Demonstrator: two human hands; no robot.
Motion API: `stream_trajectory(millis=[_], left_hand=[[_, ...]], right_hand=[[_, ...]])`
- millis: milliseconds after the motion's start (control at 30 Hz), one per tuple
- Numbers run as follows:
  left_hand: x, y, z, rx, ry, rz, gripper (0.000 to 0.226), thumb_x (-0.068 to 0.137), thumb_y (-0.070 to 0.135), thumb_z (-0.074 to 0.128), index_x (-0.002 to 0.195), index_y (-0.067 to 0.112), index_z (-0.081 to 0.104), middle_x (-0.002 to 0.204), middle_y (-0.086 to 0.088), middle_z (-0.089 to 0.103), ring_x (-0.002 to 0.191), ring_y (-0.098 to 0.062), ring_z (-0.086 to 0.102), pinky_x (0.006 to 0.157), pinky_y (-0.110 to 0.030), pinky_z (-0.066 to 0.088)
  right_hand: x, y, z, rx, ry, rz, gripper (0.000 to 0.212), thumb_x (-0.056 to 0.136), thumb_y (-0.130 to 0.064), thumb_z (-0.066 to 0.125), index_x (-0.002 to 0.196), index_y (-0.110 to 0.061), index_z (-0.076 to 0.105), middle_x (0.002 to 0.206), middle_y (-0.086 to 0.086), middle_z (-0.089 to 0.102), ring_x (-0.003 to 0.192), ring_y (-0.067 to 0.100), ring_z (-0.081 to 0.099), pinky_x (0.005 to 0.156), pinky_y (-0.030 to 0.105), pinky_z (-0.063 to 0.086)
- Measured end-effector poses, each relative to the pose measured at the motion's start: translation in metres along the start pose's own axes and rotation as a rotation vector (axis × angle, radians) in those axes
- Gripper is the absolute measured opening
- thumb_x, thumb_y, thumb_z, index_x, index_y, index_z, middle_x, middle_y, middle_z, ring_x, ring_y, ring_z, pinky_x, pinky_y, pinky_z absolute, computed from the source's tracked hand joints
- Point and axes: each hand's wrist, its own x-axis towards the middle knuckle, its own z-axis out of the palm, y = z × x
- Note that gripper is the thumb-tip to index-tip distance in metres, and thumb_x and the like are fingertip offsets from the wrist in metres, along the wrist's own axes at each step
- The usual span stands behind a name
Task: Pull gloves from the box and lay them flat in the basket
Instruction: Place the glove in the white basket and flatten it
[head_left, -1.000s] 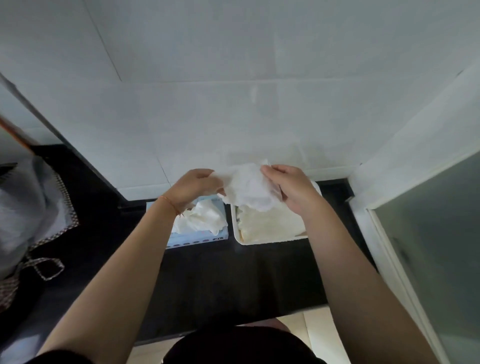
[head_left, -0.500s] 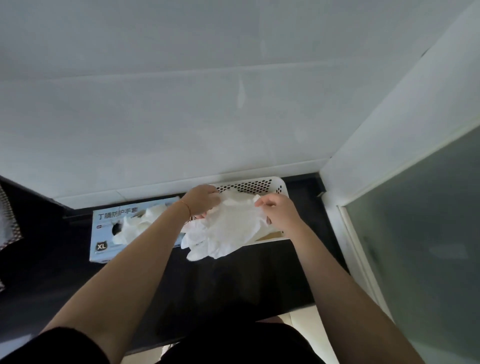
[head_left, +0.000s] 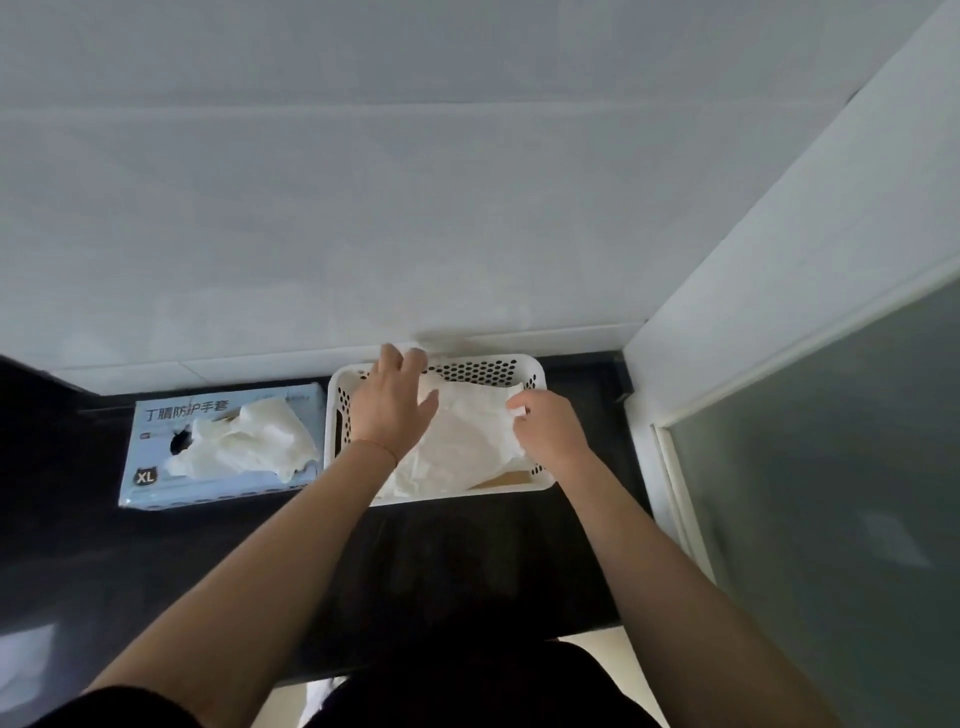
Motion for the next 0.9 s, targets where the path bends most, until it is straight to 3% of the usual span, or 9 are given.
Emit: stream_trajectory(millis=[100,200,267,400,567,667,733,833,900], left_hand=[[-0.011,0.011,-0.003,0.012,-0.314,0.064,0.04,0.085,0.047,0.068,0.113,0.022,0.054,0.11,-0.002,0.053,0.082,-0.022,0.059,0.064,-0.03,0.041],[-0.016,0.008,-0.002,0.153,-0.611,0.05,0.08,0.072,0.057,0.076,0.137,0.033,0.037,0.127,-0.004,0.044,0.093,-0.026,0.061,0.071,-0.034,0.047],[-0.017,0.0,0.0,0.231,-0.647,0.04,0.101,0.067,0.056,0.08,0.148,0.038,0.022,0.138,-0.008,0.035,0.102,-0.03,0.061,0.079,-0.039,0.052],[-0.018,-0.016,-0.003,0.28,-0.625,0.041,0.114,0.066,0.051,0.083,0.151,0.046,0.007,0.144,-0.013,0.027,0.114,-0.032,0.057,0.091,-0.042,0.05],[-0.019,-0.029,-0.008,0.275,-0.629,0.055,0.122,0.062,0.054,0.084,0.152,0.045,0.002,0.142,-0.012,0.028,0.121,-0.029,0.05,0.089,-0.038,0.05],[-0.02,-0.031,-0.017,0.197,-0.585,0.043,0.113,0.064,0.061,0.08,0.152,0.043,0.012,0.134,-0.008,0.034,0.114,-0.026,0.053,0.085,-0.037,0.051],[-0.021,-0.034,-0.025,0.082,-0.501,0.018,0.084,0.075,0.064,0.07,0.146,0.038,0.033,0.129,-0.004,0.041,0.107,-0.024,0.056,0.083,-0.037,0.05],[-0.024,-0.046,-0.041,0.0,-0.274,-0.04,0.029,0.095,0.047,0.053,0.109,0.023,0.063,0.113,-0.001,0.055,0.092,-0.024,0.062,0.071,-0.032,0.048],[-0.028,-0.061,-0.052,0.002,-0.099,-0.109,0.022,0.095,0.034,0.051,0.095,0.017,0.065,0.099,-0.004,0.058,0.089,-0.028,0.061,0.065,-0.032,0.046]], right_hand=[[0.002,-0.002,0.001,-0.034,0.0,0.007,0.042,0.096,-0.003,0.048,0.134,-0.017,0.059,0.134,0.004,0.058,0.118,0.021,0.057,0.096,0.028,0.047],[0.0,-0.003,0.002,-0.109,0.005,-0.01,0.045,0.097,0.0,0.044,0.139,-0.014,0.053,0.139,0.007,0.053,0.124,0.024,0.052,0.101,0.032,0.044],[-0.002,-0.005,0.002,-0.182,0.006,-0.028,0.044,0.098,0.001,0.043,0.139,-0.01,0.05,0.139,0.009,0.052,0.125,0.027,0.052,0.101,0.034,0.043],[-0.004,-0.009,0.007,-0.315,0.004,-0.044,0.035,0.098,-0.002,0.048,0.132,-0.009,0.053,0.13,0.01,0.057,0.111,0.026,0.06,0.09,0.031,0.049],[-0.008,-0.017,0.009,-0.419,-0.004,-0.055,0.03,0.098,-0.004,0.049,0.127,-0.009,0.053,0.127,0.01,0.057,0.104,0.024,0.063,0.084,0.029,0.05],[-0.01,-0.027,0.008,-0.474,0.014,-0.081,0.036,0.096,-0.004,0.048,0.131,-0.013,0.053,0.139,0.012,0.044,0.101,0.025,0.063,0.079,0.033,0.051],[-0.01,-0.038,0.009,-0.471,0.066,-0.088,0.036,0.094,-0.003,0.048,0.127,-0.014,0.056,0.137,0.012,0.041,0.094,0.026,0.061,0.071,0.033,0.048],[-0.008,-0.063,0.018,-0.404,0.111,-0.13,0.032,0.093,-0.004,0.049,0.121,-0.013,0.06,0.13,0.012,0.044,0.085,0.029,0.062,0.066,0.035,0.049],[-0.008,-0.083,0.029,-0.368,0.109,-0.171,0.027,0.092,-0.005,0.05,0.116,-0.012,0.061,0.123,0.01,0.047,0.077,0.028,0.062,0.063,0.035,0.05]])
